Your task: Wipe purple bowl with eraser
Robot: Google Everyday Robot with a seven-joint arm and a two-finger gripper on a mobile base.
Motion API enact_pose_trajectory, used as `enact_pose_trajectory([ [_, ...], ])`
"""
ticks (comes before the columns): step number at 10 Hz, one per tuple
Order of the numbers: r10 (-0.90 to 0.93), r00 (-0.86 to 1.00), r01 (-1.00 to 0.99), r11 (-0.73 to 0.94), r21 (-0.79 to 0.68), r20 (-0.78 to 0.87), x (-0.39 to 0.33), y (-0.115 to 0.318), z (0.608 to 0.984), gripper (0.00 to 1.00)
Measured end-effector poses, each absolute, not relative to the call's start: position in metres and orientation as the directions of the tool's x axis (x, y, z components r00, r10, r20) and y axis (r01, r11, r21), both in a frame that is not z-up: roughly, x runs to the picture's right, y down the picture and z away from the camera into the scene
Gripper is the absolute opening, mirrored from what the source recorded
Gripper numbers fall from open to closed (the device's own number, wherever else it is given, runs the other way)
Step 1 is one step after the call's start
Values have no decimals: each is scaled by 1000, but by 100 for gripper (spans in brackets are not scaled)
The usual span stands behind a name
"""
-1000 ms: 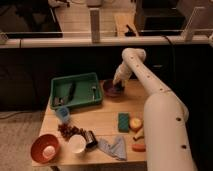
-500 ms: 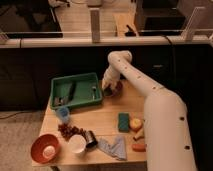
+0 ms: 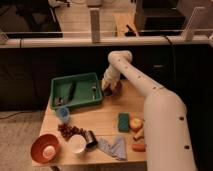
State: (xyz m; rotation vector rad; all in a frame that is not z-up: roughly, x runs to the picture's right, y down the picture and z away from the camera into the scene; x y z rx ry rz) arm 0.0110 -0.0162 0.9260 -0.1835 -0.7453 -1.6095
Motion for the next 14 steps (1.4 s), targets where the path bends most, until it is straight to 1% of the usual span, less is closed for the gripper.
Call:
enact_pose_trajectory([
  [2, -839, -164, 941, 24, 337, 518, 20, -24, 933, 0],
  [8, -841, 41, 955, 192, 226, 539, 96, -48, 950, 0],
  [11, -840, 52, 960, 191, 204, 541, 97, -50, 951, 0],
  [14, -842, 25, 958, 173, 227, 538, 93, -50, 946, 0],
])
